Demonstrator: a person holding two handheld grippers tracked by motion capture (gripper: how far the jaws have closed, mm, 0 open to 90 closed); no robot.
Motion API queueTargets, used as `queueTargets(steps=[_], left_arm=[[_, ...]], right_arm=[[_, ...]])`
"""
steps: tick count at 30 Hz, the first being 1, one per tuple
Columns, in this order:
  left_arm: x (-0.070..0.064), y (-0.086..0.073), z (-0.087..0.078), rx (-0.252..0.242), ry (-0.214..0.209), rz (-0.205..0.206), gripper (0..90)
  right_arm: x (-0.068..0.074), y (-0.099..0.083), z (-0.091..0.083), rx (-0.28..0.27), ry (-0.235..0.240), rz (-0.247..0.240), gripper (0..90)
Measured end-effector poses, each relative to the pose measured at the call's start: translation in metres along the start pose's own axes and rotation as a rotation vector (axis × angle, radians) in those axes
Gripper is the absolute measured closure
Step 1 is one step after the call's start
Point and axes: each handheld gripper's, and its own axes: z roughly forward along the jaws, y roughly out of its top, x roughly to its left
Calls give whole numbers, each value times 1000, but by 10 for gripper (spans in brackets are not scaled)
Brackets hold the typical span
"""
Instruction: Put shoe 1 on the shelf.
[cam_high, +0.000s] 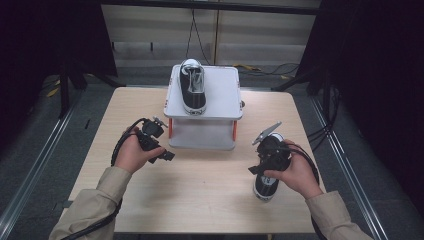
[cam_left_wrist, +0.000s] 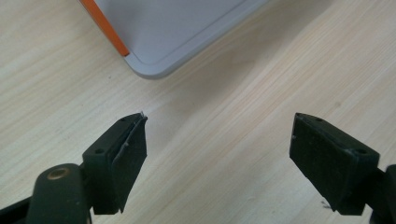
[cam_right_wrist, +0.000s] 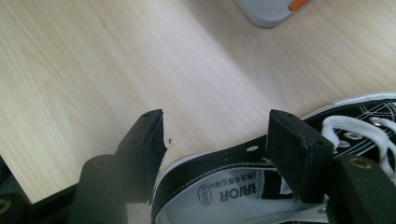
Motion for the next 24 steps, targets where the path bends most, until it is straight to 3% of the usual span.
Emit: queueTargets(steps=[8,14,19,24], left_arm=[[-2,-8,16,17,-17,0,194],[-4,-12,22,27,-18,-3,197],[-5,-13,25,35,-19,-9,198],[-4,-11,21,20,-15,-21,199]], right_arm=[[12,-16,12,61,17,-33,417],[17,-25,8,64,23,-40,429],[23,-33,1,76,15,-62,449],[26,-42,11,131,15,-61,492]])
